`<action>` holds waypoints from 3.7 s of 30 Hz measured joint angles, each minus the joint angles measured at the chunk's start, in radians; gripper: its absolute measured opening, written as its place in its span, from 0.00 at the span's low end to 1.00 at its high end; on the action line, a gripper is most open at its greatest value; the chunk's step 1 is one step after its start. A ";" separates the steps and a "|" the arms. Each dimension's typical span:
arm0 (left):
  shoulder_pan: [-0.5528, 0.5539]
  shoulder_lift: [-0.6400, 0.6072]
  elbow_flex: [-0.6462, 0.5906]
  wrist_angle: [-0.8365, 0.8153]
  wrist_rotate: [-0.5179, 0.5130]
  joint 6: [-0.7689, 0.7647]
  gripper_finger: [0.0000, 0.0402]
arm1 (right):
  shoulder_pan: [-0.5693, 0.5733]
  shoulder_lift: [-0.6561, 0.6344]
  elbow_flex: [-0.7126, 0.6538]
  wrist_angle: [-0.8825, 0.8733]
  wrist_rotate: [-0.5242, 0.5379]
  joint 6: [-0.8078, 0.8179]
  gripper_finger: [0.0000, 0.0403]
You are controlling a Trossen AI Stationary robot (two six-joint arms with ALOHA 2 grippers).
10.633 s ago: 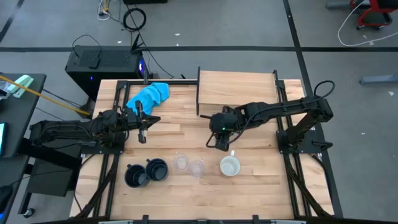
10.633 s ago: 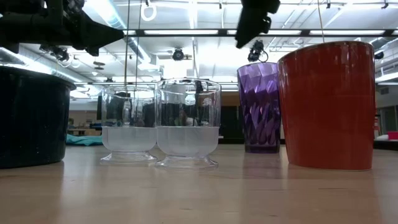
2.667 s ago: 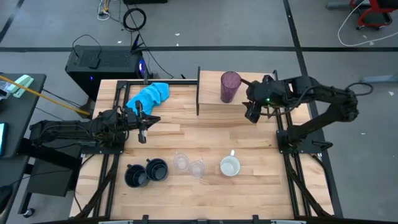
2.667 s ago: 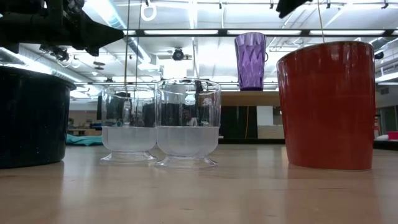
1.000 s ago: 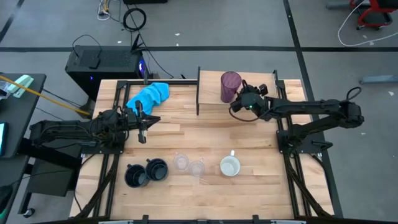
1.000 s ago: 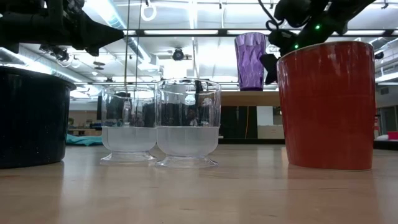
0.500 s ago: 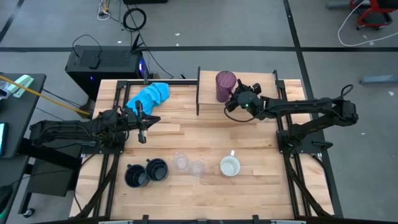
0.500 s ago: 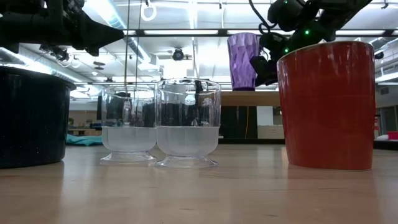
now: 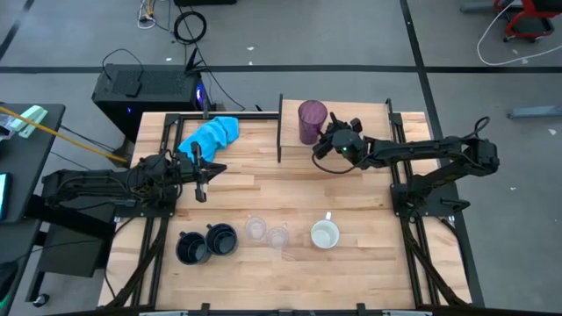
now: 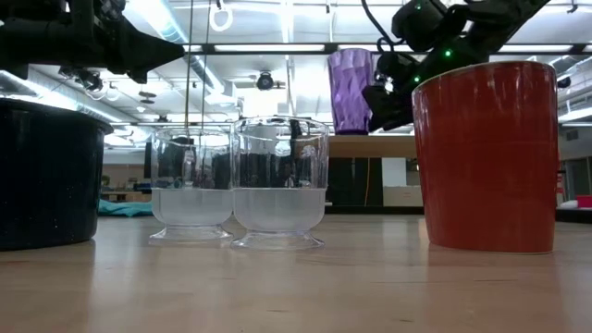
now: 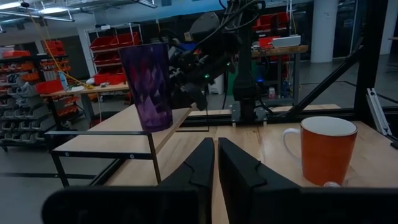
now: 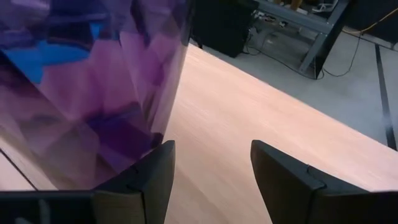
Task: Stack small to large cups/mugs on shelf
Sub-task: Put the purple cup on the shelf
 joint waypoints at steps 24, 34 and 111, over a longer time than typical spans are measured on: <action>0.000 0.000 0.000 0.000 0.000 0.000 0.08 | 0.000 0.001 0.000 0.116 -0.035 0.044 0.51; 0.000 0.000 0.000 0.000 0.000 0.000 0.09 | -0.015 0.001 0.000 0.152 -0.044 0.038 0.50; 0.000 0.000 0.000 0.000 0.000 0.000 0.09 | -0.077 0.006 0.000 0.193 -0.103 0.057 0.50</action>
